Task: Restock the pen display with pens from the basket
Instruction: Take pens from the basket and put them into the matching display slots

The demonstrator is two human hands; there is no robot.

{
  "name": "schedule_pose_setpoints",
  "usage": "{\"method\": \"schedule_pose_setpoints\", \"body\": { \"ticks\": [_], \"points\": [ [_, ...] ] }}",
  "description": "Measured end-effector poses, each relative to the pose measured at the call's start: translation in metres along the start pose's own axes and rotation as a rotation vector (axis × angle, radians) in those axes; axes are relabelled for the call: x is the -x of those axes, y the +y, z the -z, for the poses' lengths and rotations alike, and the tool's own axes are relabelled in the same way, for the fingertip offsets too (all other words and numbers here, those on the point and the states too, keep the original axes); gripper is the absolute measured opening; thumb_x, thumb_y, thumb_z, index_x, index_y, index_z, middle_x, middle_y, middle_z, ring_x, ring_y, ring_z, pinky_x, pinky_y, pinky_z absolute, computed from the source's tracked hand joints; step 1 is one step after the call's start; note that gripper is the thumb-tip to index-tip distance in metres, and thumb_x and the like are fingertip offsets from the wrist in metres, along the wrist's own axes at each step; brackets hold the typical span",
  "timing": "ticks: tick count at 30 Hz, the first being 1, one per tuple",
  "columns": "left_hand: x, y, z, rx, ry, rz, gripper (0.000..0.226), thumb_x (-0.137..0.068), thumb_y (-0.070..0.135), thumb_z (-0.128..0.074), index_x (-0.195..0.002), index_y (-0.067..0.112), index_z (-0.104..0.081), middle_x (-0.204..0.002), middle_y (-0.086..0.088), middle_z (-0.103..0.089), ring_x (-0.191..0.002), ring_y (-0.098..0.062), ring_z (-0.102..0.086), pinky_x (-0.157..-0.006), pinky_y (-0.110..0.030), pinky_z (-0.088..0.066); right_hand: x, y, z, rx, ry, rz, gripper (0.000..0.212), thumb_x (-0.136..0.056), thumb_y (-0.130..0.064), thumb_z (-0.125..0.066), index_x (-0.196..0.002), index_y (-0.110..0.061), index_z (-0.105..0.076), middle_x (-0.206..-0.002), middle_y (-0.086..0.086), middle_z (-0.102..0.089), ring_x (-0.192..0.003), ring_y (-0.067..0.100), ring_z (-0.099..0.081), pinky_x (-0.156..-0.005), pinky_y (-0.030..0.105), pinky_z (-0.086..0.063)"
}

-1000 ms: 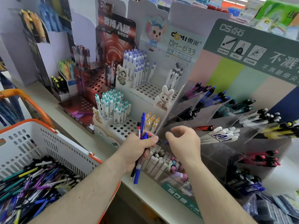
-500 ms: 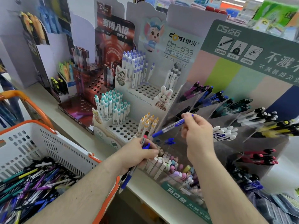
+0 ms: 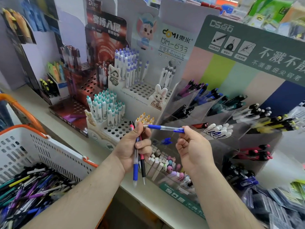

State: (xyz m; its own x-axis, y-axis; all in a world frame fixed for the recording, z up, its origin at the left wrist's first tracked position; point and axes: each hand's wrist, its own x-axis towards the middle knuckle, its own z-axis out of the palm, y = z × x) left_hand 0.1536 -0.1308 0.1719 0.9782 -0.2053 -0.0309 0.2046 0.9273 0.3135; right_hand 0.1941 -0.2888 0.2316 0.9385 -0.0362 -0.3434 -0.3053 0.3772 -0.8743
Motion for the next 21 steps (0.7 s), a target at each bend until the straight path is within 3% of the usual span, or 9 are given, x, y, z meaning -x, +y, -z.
{"method": "schedule_pose_setpoints", "body": {
  "ticks": [5, 8, 11, 13, 21],
  "points": [
    [0.002, 0.004, 0.004, -0.023, 0.09, -0.049, 0.041, -0.051, 0.028, -0.096, -0.076, 0.013, -0.067, -0.067, 0.004, -0.062, -0.036, -0.002, -0.044, -0.034, -0.014, -0.033, -0.006, -0.013, 0.012, 0.24, 0.171, 0.411, 0.018, -0.095, -0.011, -0.063, -0.08, -0.016, -0.07, -0.058, -0.003, -0.059, -0.051, 0.011, -0.052, -0.055, 0.025, -0.048],
    [0.004, 0.003, 0.002, -0.14, 0.225, -0.073, 0.022, -0.077, 0.03, -0.075, -0.08, 0.013, -0.06, -0.066, 0.004, -0.057, -0.036, -0.002, -0.041, -0.034, -0.014, -0.029, -0.016, -0.003, 0.012, 0.51, 0.172, 0.515, 0.018, -0.091, -0.013, -0.066, -0.076, -0.021, -0.072, -0.059, -0.007, -0.062, -0.055, 0.013, -0.055, -0.054, 0.026, -0.047],
    [0.007, -0.001, -0.004, -0.281, 0.32, -0.084, 0.015, -0.08, 0.026, -0.063, -0.082, 0.012, -0.059, -0.066, 0.003, -0.054, -0.038, -0.003, -0.039, -0.036, -0.014, -0.027, -0.028, 0.015, 0.006, 0.834, 0.128, 0.541, 0.009, -0.091, -0.021, -0.067, -0.09, -0.023, -0.075, -0.081, -0.005, -0.071, -0.077, 0.01, -0.064, -0.066, 0.018, -0.048],
    [0.009, -0.002, -0.006, -0.341, 0.341, -0.094, 0.015, -0.078, 0.026, -0.065, -0.081, 0.012, -0.06, -0.066, 0.002, -0.053, -0.039, -0.004, -0.039, -0.036, -0.015, -0.028, -0.035, 0.026, 0.002, 0.972, 0.091, 0.515, 0.015, -0.092, -0.025, -0.066, -0.102, -0.021, -0.077, -0.096, -0.004, -0.073, -0.09, 0.011, -0.064, -0.076, 0.023, -0.048],
    [0.014, -0.004, -0.004, -0.634, 0.423, -0.163, 0.008, -0.085, 0.014, -0.068, -0.081, 0.011, -0.062, -0.056, -0.003, -0.045, -0.044, -0.012, -0.042, -0.04, -0.021, -0.035, -0.045, 0.033, -0.011, 1.359, -0.042, 0.34, 0.024, -0.092, -0.029, -0.063, -0.112, -0.024, -0.075, -0.111, -0.004, -0.071, -0.085, 0.01, -0.054, -0.071, 0.025, -0.044]
  ]
}}
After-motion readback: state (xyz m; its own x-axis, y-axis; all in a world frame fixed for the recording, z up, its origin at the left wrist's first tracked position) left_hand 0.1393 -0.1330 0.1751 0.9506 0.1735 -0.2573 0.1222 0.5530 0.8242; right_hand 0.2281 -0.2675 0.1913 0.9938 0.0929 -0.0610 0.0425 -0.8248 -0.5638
